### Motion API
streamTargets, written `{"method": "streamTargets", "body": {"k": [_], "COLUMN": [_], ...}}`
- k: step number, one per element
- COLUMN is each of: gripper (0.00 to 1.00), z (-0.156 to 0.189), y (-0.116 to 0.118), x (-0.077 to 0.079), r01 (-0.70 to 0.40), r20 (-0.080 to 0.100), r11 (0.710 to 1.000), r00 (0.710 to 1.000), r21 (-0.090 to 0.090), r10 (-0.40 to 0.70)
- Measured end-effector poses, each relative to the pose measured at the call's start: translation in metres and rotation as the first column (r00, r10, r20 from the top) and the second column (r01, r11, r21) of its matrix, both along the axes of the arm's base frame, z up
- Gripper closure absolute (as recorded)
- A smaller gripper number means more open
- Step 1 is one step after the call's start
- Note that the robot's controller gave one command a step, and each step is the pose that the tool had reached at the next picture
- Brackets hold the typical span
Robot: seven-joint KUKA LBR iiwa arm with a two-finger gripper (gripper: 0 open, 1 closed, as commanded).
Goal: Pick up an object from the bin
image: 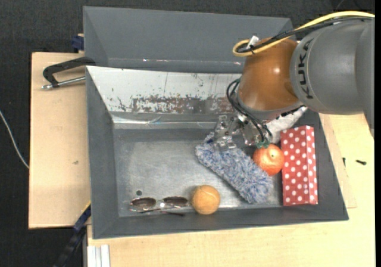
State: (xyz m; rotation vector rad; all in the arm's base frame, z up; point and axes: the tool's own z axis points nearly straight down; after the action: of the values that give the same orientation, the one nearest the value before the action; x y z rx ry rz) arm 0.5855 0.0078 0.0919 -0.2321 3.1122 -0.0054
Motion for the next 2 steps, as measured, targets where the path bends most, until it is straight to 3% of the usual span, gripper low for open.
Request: {"method": "streamTargets", "body": {"k": [2], "gripper": [1.0], "z": [0.0], "y": [0.0], "x": [0.0], "r01": [0.0], "r20": [0.0], "r11": [1.0], "r00": [1.0], "r21": [0.0], "r10": [0.0]}}
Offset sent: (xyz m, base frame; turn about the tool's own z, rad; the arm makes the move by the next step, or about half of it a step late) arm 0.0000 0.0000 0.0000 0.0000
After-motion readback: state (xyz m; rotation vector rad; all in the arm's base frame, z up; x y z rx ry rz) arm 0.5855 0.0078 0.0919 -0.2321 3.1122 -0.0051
